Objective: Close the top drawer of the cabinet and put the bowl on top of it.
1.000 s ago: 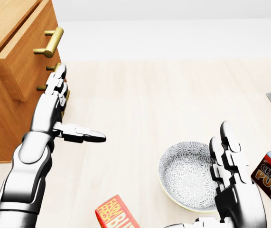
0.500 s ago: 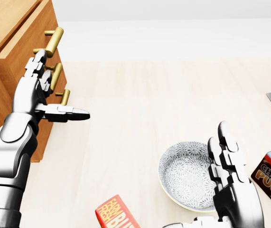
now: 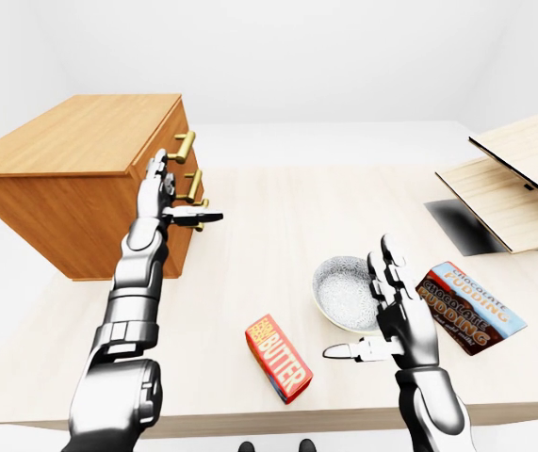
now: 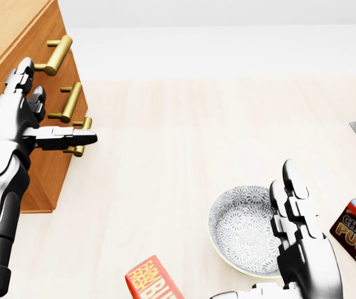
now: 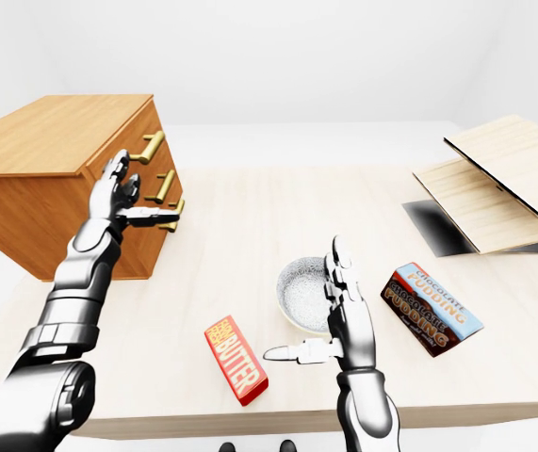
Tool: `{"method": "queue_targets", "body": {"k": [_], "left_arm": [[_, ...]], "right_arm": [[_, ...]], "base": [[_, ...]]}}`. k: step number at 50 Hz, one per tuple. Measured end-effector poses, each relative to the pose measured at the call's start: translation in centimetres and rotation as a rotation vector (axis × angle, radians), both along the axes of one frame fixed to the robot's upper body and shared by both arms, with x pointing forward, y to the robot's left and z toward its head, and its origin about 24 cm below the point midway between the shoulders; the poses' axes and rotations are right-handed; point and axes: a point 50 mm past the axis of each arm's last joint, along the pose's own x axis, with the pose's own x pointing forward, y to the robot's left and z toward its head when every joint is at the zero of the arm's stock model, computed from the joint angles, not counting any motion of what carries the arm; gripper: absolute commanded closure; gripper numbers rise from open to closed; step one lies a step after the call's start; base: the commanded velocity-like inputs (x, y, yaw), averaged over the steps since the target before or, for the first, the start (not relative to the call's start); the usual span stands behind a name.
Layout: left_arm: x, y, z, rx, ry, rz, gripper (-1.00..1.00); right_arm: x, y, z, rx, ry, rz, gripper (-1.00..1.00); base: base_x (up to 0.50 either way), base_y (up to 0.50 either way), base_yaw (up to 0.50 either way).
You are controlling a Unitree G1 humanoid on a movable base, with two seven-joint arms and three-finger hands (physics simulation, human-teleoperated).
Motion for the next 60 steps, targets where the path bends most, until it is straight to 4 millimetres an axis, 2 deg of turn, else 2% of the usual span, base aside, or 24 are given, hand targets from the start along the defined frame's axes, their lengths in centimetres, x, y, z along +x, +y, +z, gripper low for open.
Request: {"method": "queue_targets", "body": {"k": [33, 60], "left_arm": [[0.15, 0.35, -0.07, -0.074, 0.006, 0.014, -1.00], [-0.26, 0.13, 0.32, -0.375, -0.067, -0.099, -1.00]], "right_arm": [[-0.11, -0.04, 0.14, 0.002, -0.004, -0.001, -1.00], [-0.12, -0.06, 0.14, 0.002, -0.003, -0.002, -1.00]], "base": [[0.00, 0.00, 0.00], [0.00, 0.00, 0.00]]}}
